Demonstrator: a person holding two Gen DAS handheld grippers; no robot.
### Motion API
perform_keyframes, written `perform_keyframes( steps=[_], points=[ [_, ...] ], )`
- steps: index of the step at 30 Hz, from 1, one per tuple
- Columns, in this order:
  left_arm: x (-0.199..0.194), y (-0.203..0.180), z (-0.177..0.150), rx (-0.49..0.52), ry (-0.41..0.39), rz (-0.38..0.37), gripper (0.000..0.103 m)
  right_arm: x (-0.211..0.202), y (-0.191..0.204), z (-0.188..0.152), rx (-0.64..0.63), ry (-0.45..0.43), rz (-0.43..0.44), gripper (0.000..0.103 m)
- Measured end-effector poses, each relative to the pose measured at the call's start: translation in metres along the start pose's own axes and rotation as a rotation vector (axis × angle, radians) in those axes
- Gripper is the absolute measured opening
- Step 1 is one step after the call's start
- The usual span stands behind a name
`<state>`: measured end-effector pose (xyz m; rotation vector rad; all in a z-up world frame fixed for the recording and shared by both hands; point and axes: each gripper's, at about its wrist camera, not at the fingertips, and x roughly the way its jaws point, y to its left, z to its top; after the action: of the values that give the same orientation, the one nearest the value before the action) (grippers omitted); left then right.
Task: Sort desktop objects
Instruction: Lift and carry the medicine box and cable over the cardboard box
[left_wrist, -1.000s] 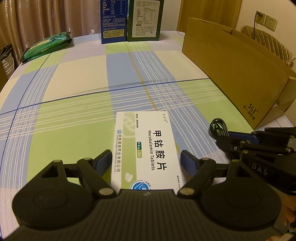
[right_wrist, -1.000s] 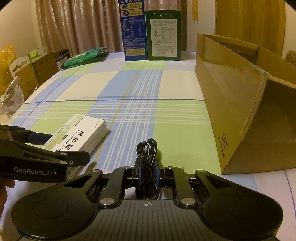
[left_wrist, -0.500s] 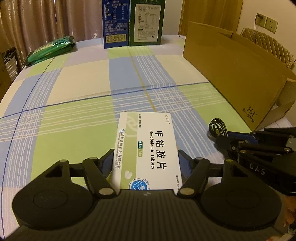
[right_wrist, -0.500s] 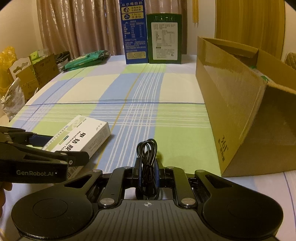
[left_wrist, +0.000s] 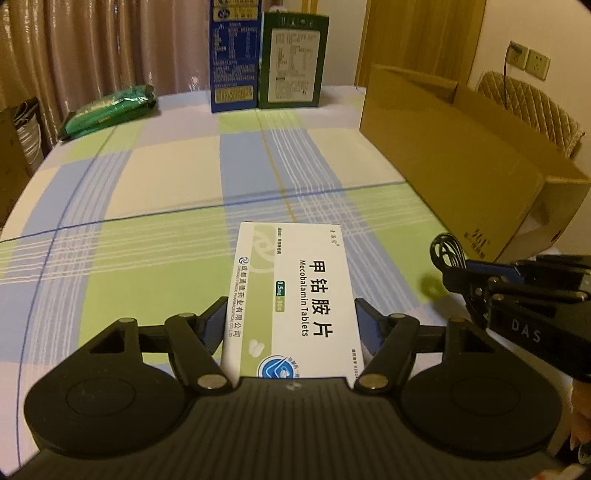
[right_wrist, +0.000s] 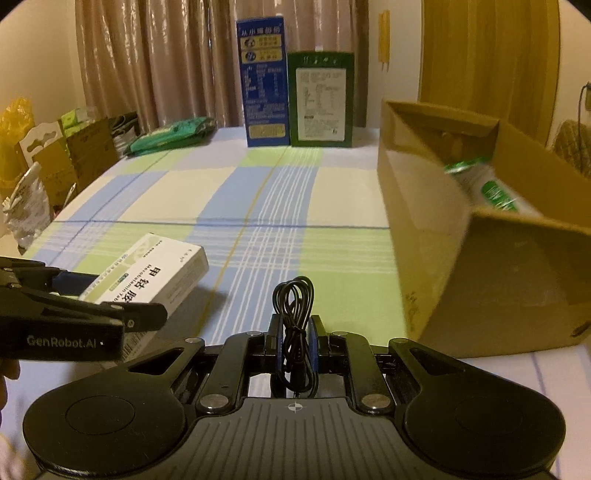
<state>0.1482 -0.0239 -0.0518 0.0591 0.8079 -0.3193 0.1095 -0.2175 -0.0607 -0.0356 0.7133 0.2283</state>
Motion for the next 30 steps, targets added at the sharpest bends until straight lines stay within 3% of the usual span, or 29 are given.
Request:
perform_keyframes(
  steps=[17,30],
  points=[
    [-0.091,-0.054,-0.004,-0.032,-0.064,-0.002,0.066,-0.107,-0.015,0.007,0.068,-0.107,-0.028,0.01],
    [-0.116,-0.108,0.007,0.013,-0.093,-0.079,0.066,-0.166,-0.067,0.006,0.159,-0.172,-0.124,0.01]
  ],
)
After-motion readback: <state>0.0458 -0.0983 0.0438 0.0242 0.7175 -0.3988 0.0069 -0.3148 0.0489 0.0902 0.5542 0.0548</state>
